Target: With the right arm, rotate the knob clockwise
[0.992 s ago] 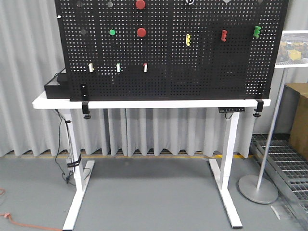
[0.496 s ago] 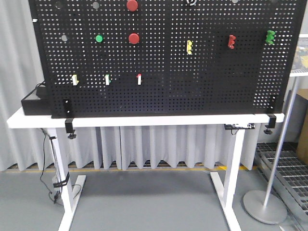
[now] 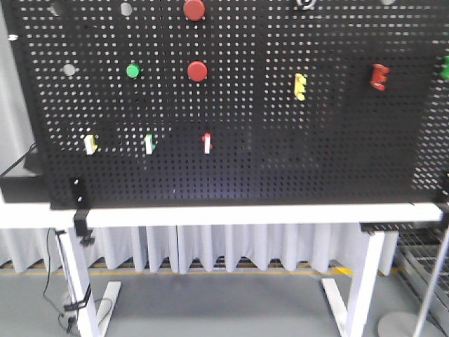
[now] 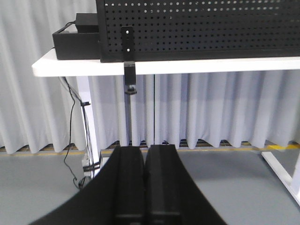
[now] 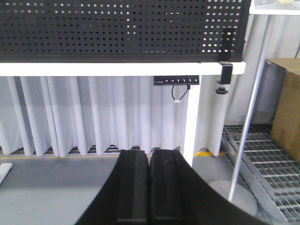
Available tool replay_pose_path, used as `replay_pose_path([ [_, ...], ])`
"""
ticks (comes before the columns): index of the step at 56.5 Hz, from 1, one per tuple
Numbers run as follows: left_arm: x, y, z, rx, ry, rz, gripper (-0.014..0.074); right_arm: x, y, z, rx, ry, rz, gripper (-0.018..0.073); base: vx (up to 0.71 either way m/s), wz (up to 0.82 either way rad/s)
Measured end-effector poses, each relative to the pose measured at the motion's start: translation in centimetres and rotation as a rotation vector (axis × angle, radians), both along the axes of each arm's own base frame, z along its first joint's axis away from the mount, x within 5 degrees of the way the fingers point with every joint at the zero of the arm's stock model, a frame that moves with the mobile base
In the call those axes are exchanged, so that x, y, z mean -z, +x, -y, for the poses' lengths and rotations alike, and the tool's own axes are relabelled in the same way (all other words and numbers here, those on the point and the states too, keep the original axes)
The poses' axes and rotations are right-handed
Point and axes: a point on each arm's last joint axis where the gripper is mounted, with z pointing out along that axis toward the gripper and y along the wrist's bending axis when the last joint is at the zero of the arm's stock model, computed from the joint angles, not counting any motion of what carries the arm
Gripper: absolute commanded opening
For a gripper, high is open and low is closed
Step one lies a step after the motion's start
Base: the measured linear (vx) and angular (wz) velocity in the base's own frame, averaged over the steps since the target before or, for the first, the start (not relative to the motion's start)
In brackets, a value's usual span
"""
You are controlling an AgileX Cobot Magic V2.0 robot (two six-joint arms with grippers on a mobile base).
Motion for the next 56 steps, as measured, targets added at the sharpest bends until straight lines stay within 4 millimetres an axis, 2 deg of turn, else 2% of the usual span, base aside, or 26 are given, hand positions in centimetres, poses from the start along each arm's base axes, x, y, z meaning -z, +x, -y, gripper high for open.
replay_pose_path([
  [31, 0.00, 0.00, 0.00, 0.000, 0.000, 0.000, -0.0006, 0.00, 0.00, 0.00, 0.000, 0.000, 0.000, -0.0008, 0.33, 0.02],
  [56, 0.00, 0.00, 0.00, 0.000, 0.000, 0.000, -0.0006, -0.01, 0.00, 0.00, 0.000, 0.000, 0.001, -0.0008, 0.17, 0.01],
])
